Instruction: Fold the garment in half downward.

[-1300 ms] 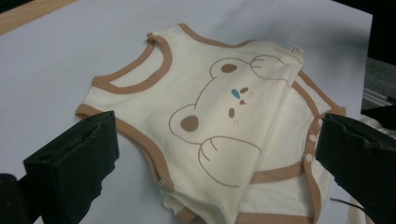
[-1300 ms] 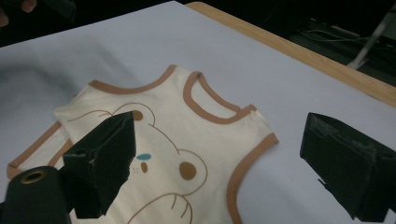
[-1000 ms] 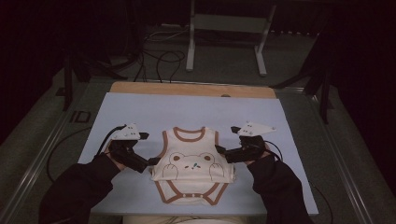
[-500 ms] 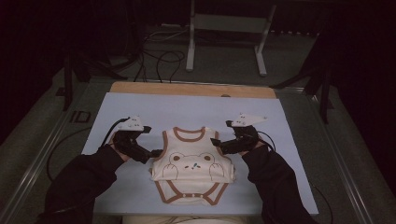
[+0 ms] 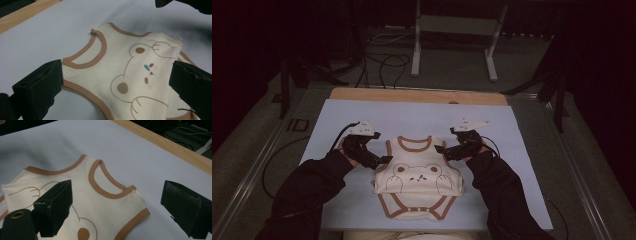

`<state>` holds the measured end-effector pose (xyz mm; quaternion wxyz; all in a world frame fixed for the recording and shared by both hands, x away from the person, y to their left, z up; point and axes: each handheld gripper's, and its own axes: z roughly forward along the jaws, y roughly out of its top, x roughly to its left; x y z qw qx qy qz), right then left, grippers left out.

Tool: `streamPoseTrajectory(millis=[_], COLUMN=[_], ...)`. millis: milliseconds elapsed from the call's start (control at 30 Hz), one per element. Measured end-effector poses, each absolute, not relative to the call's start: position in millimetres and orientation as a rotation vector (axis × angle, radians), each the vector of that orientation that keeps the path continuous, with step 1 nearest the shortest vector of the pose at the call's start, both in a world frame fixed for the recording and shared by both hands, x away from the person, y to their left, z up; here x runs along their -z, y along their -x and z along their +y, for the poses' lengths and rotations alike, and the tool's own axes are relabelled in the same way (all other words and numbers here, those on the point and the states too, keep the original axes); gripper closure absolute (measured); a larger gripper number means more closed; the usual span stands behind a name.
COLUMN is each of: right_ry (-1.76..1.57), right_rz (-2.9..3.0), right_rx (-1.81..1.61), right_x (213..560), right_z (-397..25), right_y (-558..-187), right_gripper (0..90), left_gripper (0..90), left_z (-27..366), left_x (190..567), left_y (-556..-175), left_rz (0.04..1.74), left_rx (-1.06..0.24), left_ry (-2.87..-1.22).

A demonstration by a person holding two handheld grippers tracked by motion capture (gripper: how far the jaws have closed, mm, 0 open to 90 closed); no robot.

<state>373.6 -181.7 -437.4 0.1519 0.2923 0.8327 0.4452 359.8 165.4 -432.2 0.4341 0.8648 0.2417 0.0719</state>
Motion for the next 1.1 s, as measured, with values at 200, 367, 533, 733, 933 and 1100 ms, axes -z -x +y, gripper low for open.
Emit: streamPoseTrajectory(millis=[200,367,533,733,933,1100], right_ry=[-0.833,-0.806,-0.807,-0.82,-0.866,-0.912], right_rz=[2.417,2.452,2.49,2.533,2.556,2.555], right_rx=[-1.263,-1.228,-1.197,-1.138,-1.096,-1.084], right_x=[450.1,461.4,473.9,487.4,498.4,505.2], right_z=[-178.7,-174.4,-172.3,-173.7,-176.6,-179.6], right_y=[-382.9,-390.5,-398.9,-409.6,-420.6,-429.1], right_gripper=[11.1,10.9,10.6,10.4,10.4,10.4], left_gripper=[0.5,0.5,0.7,5.0,5.9,10.4], left_z=[161.0,157.7,157.8,159.1,160.2,161.9], left_x=[441.6,449.7,457.7,468.7,480.2,489.1], left_y=[-368.9,-376.2,-385.6,-397.1,-406.3,-412.7], left_rz=[0.614,0.617,0.645,0.676,0.705,0.727], left_rx=[-0.176,-0.188,-0.188,-0.19,-0.179,-0.167], left_ry=[-2.158,-2.174,-2.17,-2.178,-2.188,-2.201])
